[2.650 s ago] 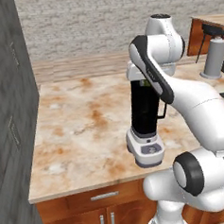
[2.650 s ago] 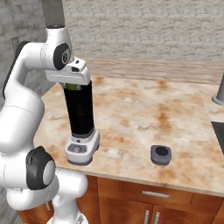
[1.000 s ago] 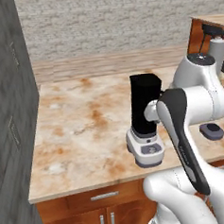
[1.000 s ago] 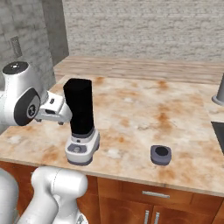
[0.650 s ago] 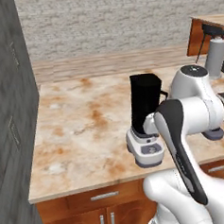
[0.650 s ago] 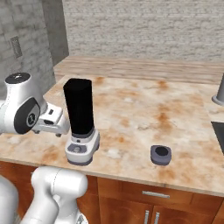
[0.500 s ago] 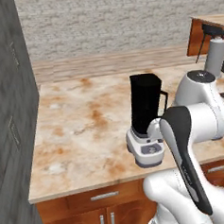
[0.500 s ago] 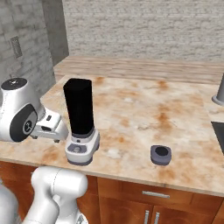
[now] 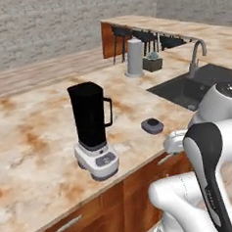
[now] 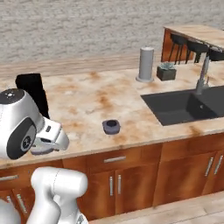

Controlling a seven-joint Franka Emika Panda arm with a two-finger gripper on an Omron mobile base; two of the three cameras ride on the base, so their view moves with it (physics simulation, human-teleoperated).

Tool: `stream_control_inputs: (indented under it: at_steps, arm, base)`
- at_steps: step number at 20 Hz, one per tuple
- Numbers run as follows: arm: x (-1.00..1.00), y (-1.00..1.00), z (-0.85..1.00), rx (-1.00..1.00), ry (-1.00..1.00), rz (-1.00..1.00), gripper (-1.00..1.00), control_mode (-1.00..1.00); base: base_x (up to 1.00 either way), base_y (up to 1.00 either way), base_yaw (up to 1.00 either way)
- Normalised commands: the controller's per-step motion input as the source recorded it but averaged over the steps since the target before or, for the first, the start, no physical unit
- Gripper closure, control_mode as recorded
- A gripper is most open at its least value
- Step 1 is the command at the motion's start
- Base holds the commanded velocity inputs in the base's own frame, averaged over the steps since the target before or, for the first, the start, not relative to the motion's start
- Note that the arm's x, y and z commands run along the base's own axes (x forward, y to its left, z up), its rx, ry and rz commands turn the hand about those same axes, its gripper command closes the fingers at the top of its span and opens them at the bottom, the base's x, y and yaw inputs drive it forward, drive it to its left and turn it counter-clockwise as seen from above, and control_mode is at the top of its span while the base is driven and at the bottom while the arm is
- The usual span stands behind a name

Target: Grab the lime and lemon from the fridge, place them in the blender, close the lid, and turn on the blender to create a marinade.

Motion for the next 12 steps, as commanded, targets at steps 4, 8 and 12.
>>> stream_control_inputs:
  at_steps: [4, 8, 12]
  arm:
    - [0.0, 0.0, 0.0, 0.0, 0.0, 0.0, -1.0, 1.0]
    - [0.0, 0.0, 0.0, 0.0, 0.0, 0.0, -1.0, 1.0]
    - [0.0, 0.0, 0.0, 0.0, 0.0, 0.0, -1.0, 1.0]
  base:
    - [0.02, -0.29, -0.91]
    - [0.24, -0.84, -0.8]
    - [0.35, -1.0, -0.67]
